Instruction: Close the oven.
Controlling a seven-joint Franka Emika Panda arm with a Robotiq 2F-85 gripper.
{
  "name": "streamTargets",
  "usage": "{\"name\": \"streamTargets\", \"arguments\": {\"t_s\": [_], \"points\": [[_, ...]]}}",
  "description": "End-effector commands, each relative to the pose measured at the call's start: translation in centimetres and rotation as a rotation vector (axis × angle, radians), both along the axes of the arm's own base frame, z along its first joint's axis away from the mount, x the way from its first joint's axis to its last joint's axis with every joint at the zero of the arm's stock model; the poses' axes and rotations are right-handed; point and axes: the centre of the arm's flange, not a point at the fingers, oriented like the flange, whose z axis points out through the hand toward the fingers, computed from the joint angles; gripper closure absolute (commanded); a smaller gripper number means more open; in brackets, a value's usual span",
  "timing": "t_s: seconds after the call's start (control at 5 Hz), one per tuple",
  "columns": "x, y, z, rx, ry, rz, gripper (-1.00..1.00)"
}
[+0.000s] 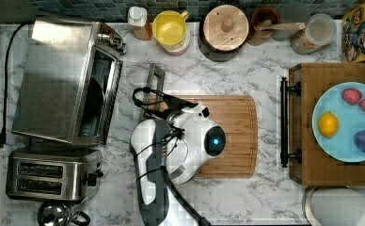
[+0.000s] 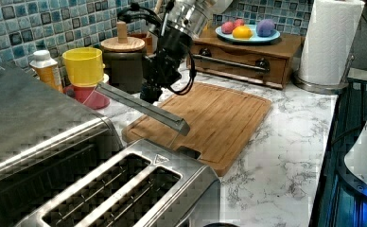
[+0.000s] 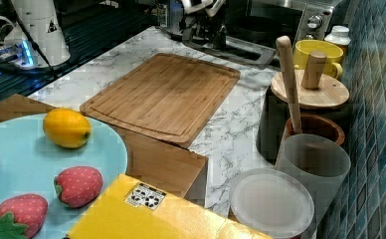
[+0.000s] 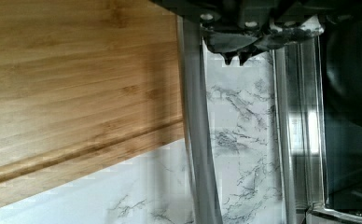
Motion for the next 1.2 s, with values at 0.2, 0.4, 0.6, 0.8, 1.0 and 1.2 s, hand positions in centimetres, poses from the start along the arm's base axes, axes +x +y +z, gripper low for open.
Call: {"name": "streamTargets", "arguments": {"t_s": [0.2, 0.4, 0.6, 0.8, 1.0, 1.2], "points": [[7.1, 19.4, 19.8, -0.047, -0.129, 0.113, 1.0], [7.2, 20.2, 21.7, -0.081, -0.126, 0.095, 1.0], [7.2, 21.7, 23.9, -0.161, -0.113, 0.046, 1.0], [7.8, 23.6, 24.6, -0.289, -0.074, 0.037, 1.0], [8.7, 25.0, 23.4, -0.362, -0.027, 0.031, 1.0], [9.0, 24.9, 23.8, -0.414, -0.023, -0.042, 1.0]]}}
